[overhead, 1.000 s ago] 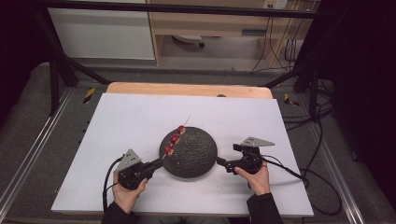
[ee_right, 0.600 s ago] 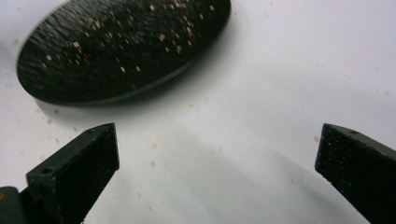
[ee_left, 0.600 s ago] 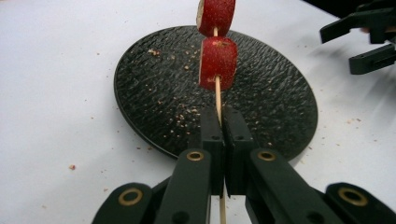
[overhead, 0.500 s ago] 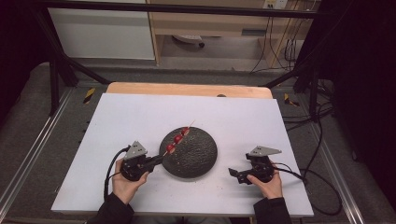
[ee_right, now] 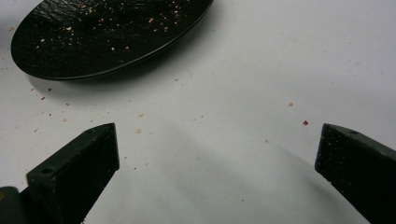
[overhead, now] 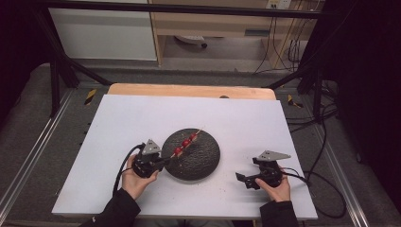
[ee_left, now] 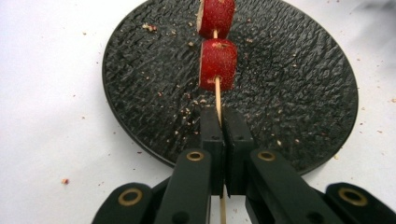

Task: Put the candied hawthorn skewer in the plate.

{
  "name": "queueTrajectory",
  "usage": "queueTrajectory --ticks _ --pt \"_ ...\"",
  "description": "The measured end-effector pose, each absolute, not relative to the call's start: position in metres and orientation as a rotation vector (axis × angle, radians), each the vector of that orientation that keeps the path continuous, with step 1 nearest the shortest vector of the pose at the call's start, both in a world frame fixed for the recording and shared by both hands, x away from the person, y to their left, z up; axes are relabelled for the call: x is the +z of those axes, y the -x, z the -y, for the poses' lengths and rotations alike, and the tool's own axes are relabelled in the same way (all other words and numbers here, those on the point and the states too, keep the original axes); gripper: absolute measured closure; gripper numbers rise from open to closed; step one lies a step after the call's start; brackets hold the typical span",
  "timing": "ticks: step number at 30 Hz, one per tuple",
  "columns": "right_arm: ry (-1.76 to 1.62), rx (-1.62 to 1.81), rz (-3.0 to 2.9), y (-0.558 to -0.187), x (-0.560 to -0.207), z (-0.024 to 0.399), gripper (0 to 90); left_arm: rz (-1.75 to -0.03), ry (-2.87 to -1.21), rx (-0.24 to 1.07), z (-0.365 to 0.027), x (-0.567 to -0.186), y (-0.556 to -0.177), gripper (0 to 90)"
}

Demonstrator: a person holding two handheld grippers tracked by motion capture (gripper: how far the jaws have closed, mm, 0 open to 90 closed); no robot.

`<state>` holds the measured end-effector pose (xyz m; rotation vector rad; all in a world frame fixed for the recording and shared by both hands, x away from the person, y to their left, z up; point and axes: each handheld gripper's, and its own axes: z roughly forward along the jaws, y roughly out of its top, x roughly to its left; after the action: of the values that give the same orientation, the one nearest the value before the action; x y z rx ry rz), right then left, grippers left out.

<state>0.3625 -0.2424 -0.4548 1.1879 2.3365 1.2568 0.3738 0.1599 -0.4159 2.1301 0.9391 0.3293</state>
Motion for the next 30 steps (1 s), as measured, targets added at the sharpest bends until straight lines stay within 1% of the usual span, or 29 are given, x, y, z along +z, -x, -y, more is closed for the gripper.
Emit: queueTrajectory --ticks 11,25,30 --pt "-1.2 1.264 -2.335 -0.361 -0.455 0.246 0.7 -0.963 -2.232 0.328 -0.145 -0.424 -0.379 88.2" --pt "-1.194 1.276 -2.331 -0.361 -0.455 0.248 0.7 -0.952 -2.265 0.346 -0.136 -0.428 -0.379 87.4" --pt "-1.215 1.276 -2.334 -0.36 -0.455 0.247 0.7 -0.938 -2.247 0.346 -0.141 -0.424 -0.378 80.2"
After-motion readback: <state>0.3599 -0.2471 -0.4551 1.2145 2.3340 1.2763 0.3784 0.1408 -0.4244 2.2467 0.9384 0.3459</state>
